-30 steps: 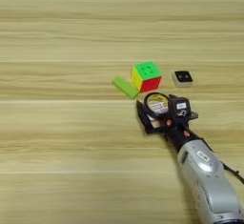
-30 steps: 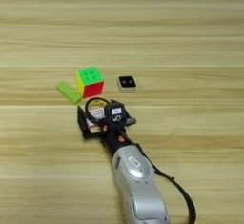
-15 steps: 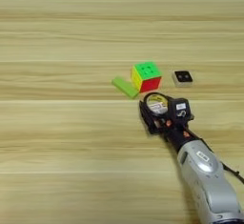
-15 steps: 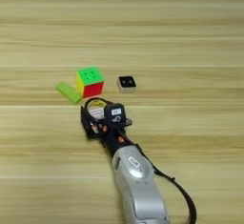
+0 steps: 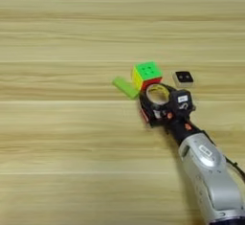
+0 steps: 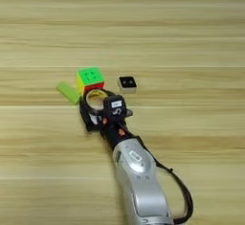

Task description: Move the objects on the table

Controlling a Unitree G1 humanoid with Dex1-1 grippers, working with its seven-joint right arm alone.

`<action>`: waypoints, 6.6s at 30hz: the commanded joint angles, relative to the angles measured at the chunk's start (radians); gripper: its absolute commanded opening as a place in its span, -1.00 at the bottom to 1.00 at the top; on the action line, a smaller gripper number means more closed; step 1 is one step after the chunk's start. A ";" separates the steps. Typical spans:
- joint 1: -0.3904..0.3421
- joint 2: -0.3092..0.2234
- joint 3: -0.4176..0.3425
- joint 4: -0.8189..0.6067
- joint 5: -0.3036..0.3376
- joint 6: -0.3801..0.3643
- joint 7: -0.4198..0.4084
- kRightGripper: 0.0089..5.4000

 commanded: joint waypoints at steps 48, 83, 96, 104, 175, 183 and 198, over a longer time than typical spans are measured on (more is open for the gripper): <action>-0.500 0.147 0.132 0.744 -0.070 -0.207 0.133 0.89; -0.433 -0.001 -0.091 0.295 -0.122 -0.161 -0.131 0.98; -0.473 -0.004 -0.105 0.421 -0.051 -0.169 -0.071 0.98; -0.480 0.007 -0.087 0.468 -0.045 -0.180 -0.039 0.98; -0.523 -0.178 -0.361 0.583 -0.047 -0.195 -0.325 0.23; -0.571 -0.208 -0.353 0.750 -0.045 -0.223 -0.306 0.23; -0.592 -0.213 -0.347 0.813 -0.035 -0.251 -0.288 0.38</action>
